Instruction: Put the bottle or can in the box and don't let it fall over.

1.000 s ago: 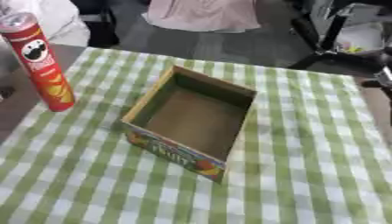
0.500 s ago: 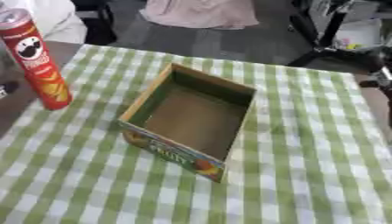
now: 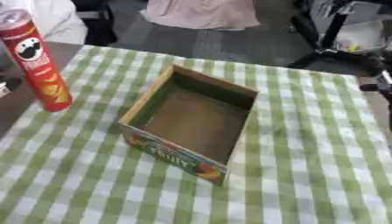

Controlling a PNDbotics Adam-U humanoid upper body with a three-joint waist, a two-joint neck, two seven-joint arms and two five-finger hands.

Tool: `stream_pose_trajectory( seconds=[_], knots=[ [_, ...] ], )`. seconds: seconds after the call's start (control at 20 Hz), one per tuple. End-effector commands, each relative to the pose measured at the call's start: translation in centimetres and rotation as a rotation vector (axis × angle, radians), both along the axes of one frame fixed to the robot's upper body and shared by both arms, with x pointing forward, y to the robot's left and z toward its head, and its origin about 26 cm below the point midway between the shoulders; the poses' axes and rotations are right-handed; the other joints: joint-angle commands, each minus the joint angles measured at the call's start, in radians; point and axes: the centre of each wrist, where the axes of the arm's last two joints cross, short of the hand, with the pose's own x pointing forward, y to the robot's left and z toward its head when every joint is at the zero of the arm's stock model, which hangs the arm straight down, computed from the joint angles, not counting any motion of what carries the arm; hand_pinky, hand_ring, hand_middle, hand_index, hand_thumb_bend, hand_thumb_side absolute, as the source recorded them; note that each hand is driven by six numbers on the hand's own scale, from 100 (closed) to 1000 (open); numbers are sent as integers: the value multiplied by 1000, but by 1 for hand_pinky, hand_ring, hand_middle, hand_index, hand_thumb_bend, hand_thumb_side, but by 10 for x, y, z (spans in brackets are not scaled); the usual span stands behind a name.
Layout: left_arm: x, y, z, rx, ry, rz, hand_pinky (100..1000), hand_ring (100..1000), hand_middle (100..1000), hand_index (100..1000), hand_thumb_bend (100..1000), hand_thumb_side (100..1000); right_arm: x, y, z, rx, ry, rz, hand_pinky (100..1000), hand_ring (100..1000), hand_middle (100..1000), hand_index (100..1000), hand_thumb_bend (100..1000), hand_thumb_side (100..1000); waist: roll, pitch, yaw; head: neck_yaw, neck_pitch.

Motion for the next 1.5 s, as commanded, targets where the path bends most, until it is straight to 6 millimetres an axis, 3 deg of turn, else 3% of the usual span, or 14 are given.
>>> stream_pose_trajectory(
  seconds=[0.05,1.0,1.5],
  knots=[
    [1,1,19,7,-51,-5,1000,868,804,886,682,410,1,-2,15,-11,-32,4,538,900,1000,802,1000,541,3,-12,-3,1,-16],
    [14,-19,27,-35,-118,-30,1000,868,801,883,717,441,3,2,14,-1,-30,16,538,897,1000,800,1000,541,1,3,-15,4,-31],
    [13,-15,24,-36,-109,63,1000,866,794,879,732,443,1,0,13,3,-29,19,538,895,1000,799,1000,541,1,6,-15,4,-30]
  ],
)
